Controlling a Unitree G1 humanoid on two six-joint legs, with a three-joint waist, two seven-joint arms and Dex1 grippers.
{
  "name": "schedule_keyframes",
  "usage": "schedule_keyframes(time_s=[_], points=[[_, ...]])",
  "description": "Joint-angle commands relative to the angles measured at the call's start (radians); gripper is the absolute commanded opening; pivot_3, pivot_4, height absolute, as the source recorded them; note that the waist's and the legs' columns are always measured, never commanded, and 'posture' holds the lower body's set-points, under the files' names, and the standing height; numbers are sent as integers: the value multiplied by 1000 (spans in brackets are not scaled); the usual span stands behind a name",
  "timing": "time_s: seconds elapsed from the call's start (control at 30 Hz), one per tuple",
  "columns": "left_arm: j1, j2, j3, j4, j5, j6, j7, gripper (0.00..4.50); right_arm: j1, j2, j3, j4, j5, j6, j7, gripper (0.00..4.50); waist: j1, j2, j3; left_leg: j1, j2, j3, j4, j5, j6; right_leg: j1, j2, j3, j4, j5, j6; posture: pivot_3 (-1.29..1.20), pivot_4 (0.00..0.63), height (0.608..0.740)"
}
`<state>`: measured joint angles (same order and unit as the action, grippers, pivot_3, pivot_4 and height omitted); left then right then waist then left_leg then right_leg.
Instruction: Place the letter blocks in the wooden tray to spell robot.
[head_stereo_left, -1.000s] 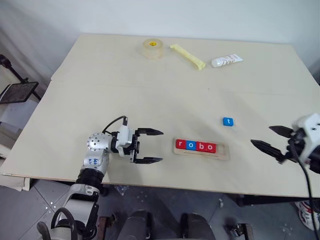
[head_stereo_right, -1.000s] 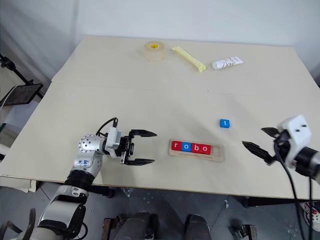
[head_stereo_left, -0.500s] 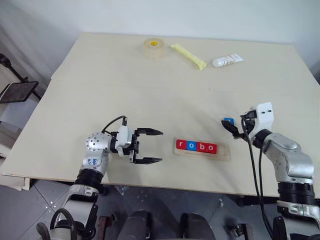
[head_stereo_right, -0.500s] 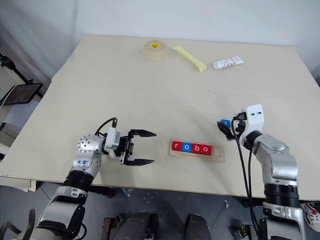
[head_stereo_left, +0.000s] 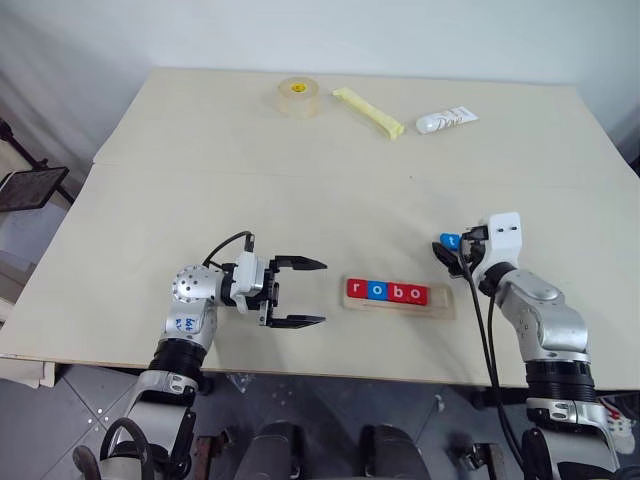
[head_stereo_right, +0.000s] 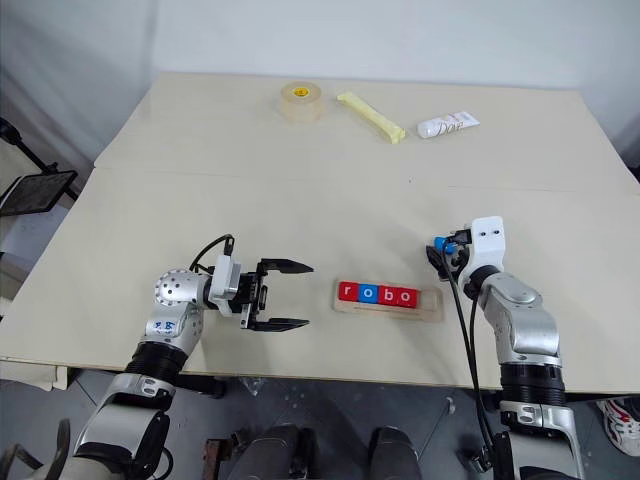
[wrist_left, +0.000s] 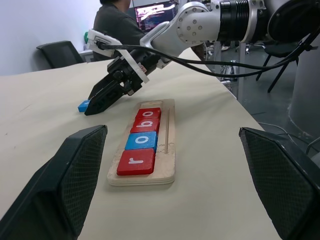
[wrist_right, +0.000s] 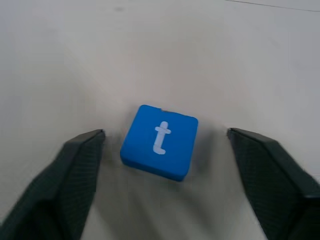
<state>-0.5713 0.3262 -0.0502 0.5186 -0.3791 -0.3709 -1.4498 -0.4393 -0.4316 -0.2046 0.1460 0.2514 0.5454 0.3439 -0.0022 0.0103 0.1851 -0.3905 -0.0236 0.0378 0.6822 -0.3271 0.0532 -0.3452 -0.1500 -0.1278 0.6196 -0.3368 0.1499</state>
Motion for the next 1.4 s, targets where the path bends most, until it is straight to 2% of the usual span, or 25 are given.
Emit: schedule_keyframes(time_s=[0.03,0.13,0.17,0.4,0.5,0.6,0.7,0.93,1.17,1.4], points=[[-7,0,2,-11,0,-6,3,4500,15,-1,-14,-41,-6,8,-27,2613,1,0,0,0,0,0,0,0,0,0,0,0,0,0,0,0,150,740],[-13,-1,2,-4,0,-7,1,4500,21,-2,-18,-62,-2,15,-38,1581,1,0,0,0,0,0,0,0,0,0,0,0,0,0,0,0,150,740],[-16,-1,2,0,0,-8,-1,4500,26,-3,-25,-80,0,18,-46,1464,1,0,0,0,0,0,0,0,0,0,0,0,0,0,0,0,150,740],[-33,-1,4,24,0,-11,-9,4500,139,-27,-120,-328,78,95,-50,1469,3,0,0,0,0,0,0,0,0,-1,0,1,0,0,0,0,150,740],[-32,0,5,25,-1,-10,-12,4500,264,-47,-174,-482,124,147,-29,1469,6,0,0,0,0,-1,0,0,0,0,0,0,0,0,0,0,150,740],[-30,0,5,25,-3,-9,-14,4500,320,-55,-197,-548,148,178,-30,1469,6,0,0,0,-1,0,0,0,0,0,0,1,0,0,0,0,150,740],[-30,3,6,29,-6,-4,-21,4500,477,-26,-251,-662,168,197,-38,1469,10,0,0,0,0,2,-1,0,0,-1,0,2,-1,0,0,0,150,740],[-39,6,11,37,-8,2,-30,4500,562,29,-240,-699,179,191,-70,1469,11,0,0,1,-1,5,-1,0,0,0,0,5,-2,0,0,0,150,740],[-43,7,11,41,-5,1,-31,4500,557,46,-221,-655,172,163,-69,1469,11,0,0,2,0,4,-1,0,0,0,0,5,-1,0,0,0,150,740],[-36,6,12,32,-8,2,-28,4500,579,41,-222,-658,173,136,-63,3848,15,0,0,2,-1,4,-1,0,0,0,0,6,-1,0,0,0,150,740]])
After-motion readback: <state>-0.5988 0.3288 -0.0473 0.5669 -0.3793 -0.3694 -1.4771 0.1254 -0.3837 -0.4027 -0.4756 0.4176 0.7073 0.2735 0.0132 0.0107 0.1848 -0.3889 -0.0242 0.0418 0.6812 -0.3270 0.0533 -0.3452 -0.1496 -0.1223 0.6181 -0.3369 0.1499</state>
